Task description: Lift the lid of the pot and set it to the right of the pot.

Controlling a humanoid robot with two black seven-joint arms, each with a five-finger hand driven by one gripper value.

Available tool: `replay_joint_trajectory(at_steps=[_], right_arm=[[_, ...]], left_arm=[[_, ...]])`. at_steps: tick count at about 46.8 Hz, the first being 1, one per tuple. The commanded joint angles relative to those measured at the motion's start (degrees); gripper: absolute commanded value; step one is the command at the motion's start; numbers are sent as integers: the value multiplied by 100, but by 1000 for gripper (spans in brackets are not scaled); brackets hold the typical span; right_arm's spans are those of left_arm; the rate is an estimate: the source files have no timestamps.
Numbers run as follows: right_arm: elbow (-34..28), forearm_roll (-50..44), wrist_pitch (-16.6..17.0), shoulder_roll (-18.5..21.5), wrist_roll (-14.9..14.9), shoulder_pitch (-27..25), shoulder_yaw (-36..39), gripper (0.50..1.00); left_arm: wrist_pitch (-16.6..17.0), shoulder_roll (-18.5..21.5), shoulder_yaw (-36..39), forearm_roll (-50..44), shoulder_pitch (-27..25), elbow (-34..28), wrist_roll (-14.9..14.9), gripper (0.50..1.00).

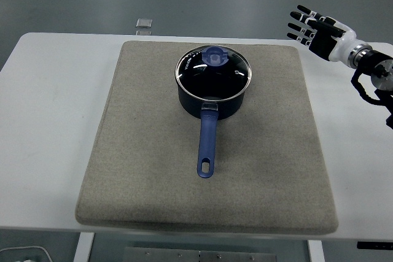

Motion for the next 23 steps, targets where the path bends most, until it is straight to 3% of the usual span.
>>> replay_joint_trajectory(at_steps=[1, 23], right_arm=[[0, 0, 0, 1, 7, 0, -1, 938], [0, -17, -1, -8, -2, 18, -10, 938]], left_arm=[[-8, 0, 0, 0, 25, -1, 0, 1000], [1, 0, 0, 0, 7, 43, -18, 1000]])
